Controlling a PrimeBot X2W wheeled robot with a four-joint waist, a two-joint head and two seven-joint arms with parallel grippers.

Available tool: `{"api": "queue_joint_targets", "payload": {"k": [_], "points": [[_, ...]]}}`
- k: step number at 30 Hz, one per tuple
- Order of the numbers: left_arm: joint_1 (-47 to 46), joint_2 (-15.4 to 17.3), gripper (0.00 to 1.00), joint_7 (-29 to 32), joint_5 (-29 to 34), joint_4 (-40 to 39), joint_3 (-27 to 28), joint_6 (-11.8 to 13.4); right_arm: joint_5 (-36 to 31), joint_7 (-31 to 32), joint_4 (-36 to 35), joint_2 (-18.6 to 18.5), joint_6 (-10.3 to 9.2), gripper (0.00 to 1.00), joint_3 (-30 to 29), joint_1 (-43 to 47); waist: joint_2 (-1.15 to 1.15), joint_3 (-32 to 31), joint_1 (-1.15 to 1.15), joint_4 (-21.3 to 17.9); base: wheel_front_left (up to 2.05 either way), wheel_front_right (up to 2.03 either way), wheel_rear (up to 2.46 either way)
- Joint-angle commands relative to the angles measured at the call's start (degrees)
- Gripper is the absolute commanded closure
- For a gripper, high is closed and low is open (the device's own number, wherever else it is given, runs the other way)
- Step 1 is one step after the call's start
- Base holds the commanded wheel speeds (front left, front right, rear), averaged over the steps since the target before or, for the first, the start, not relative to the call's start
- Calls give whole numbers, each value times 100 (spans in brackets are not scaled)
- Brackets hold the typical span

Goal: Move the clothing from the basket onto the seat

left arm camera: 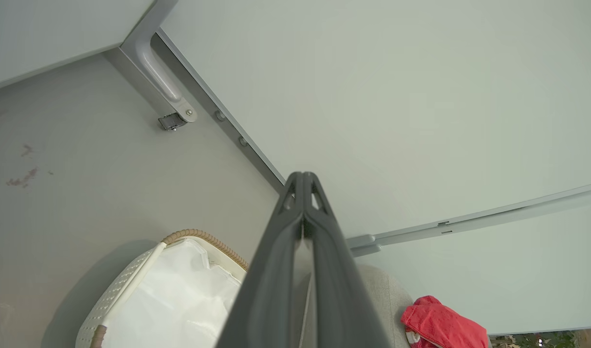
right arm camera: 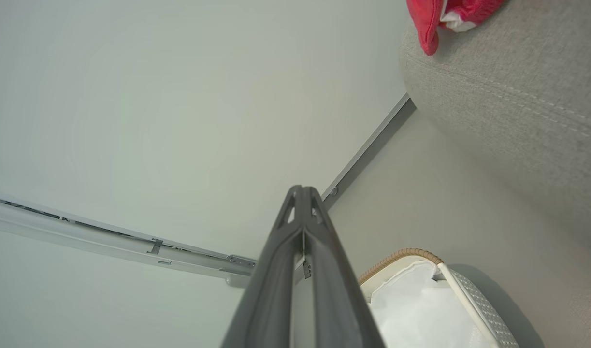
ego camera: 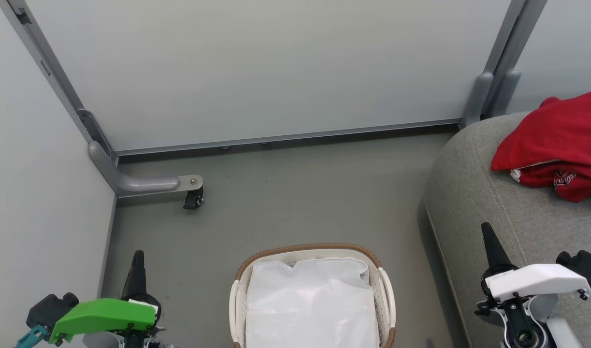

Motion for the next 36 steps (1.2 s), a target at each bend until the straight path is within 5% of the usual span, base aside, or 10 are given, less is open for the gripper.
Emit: {"api": "queue_joint_targets", "payload": {"k": [1, 36], "points": [[-168, 17, 100, 35, -164, -77, 61, -31, 173, 54, -97, -40, -2, 100, -31, 14, 0, 0, 0, 2, 0, 0, 0], [-274, 22, 100, 537, -1784, -259, 427, -88, 2023, 556, -344, -52, -3, 100, -188, 97, 0, -1, 0, 39, 0, 0, 0]]}}
